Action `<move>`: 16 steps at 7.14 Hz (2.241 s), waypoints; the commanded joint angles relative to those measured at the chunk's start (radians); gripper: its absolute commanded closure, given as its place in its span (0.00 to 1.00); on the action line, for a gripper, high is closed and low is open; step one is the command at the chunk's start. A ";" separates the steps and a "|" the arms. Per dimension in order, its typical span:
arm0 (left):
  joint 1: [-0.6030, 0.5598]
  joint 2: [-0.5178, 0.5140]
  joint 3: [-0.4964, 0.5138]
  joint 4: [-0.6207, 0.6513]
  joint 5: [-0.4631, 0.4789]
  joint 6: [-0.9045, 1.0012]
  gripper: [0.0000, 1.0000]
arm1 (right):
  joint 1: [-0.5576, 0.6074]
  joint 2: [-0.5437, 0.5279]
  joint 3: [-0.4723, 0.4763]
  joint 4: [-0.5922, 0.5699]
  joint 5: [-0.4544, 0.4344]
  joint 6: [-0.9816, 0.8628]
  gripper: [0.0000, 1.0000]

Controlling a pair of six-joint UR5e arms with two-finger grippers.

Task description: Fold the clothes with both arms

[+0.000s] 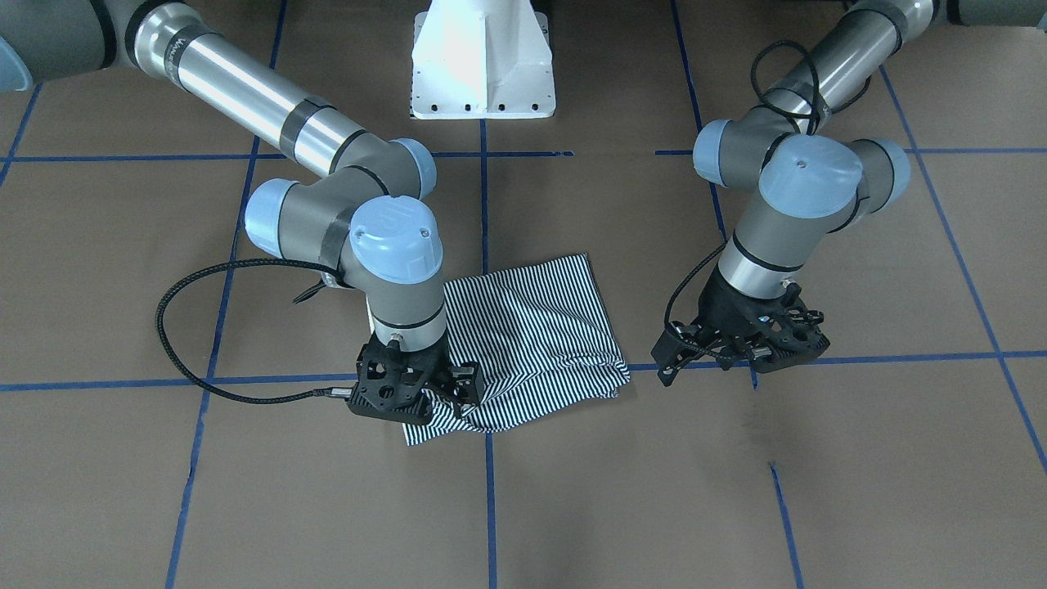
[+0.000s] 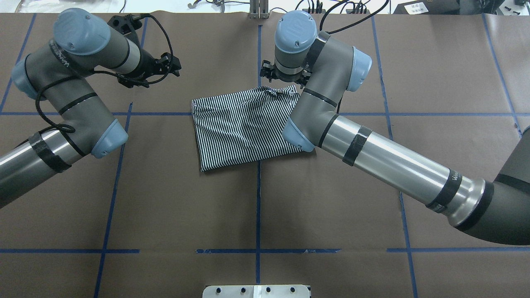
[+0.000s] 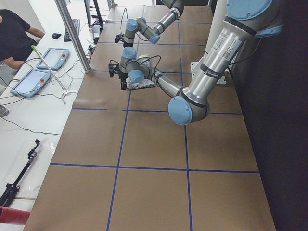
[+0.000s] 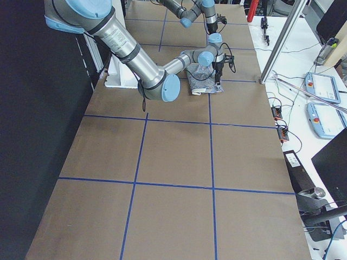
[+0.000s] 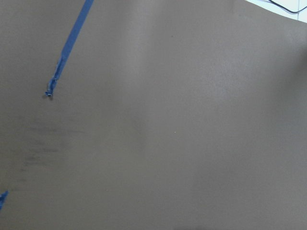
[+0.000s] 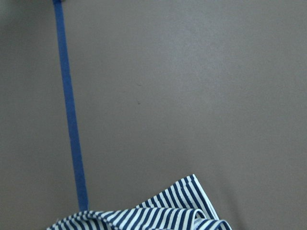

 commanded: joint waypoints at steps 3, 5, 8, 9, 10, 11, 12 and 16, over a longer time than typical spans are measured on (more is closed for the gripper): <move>-0.015 0.028 -0.038 0.027 -0.015 0.025 0.00 | -0.051 0.000 -0.052 -0.042 -0.043 -0.261 0.00; -0.015 0.028 -0.037 0.027 -0.017 0.025 0.00 | -0.037 0.003 -0.089 -0.037 -0.086 -0.301 0.00; -0.014 0.029 -0.034 0.025 -0.015 0.025 0.00 | 0.074 0.008 -0.134 0.009 -0.098 -0.372 0.00; -0.015 0.034 -0.035 0.025 -0.014 0.025 0.00 | 0.103 0.008 -0.144 0.036 -0.097 -0.372 0.00; -0.015 0.034 -0.035 0.025 -0.014 0.026 0.00 | 0.128 0.008 -0.144 0.035 -0.088 -0.395 0.00; -0.030 0.034 -0.040 0.025 -0.017 0.032 0.00 | 0.163 0.008 -0.137 0.034 -0.036 -0.435 0.00; -0.044 0.050 -0.079 0.028 -0.018 0.058 0.00 | 0.226 -0.009 -0.108 0.026 0.066 -0.463 0.00; -0.256 0.179 -0.318 0.337 -0.116 0.554 0.00 | 0.510 -0.345 0.301 -0.260 0.323 -0.906 0.00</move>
